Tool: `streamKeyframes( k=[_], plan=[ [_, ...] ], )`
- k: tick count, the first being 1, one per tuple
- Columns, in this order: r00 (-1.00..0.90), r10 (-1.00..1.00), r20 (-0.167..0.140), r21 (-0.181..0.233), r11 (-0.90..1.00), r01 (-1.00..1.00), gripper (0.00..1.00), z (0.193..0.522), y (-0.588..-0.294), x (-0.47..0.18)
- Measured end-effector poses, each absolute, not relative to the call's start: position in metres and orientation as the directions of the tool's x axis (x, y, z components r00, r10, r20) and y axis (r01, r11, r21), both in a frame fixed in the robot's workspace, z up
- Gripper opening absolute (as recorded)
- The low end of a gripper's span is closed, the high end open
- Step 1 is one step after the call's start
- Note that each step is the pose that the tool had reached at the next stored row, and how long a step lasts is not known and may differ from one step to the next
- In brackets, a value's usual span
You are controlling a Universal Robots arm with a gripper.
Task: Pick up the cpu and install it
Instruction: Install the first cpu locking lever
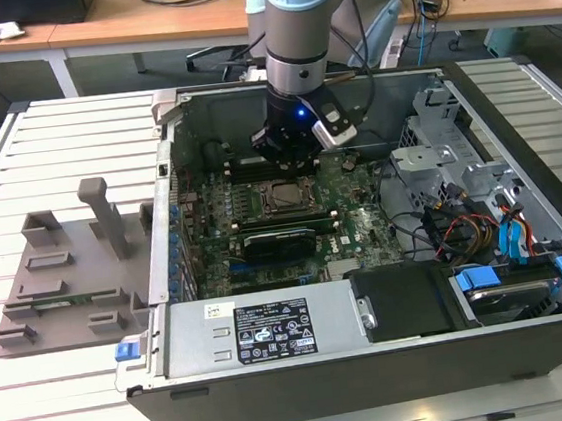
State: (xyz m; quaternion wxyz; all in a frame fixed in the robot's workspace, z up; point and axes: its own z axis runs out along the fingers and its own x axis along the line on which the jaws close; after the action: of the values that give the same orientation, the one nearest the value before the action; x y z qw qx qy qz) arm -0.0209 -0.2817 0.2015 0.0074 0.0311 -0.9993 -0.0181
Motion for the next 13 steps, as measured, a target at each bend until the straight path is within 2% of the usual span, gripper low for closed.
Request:
streamKeyframes(
  k=[13],
  plan=[
    [-0.998, -0.062, 0.015, 0.015, 0.998, -0.062, 0.11, 0.216, -0.282, -0.021]
  ],
)
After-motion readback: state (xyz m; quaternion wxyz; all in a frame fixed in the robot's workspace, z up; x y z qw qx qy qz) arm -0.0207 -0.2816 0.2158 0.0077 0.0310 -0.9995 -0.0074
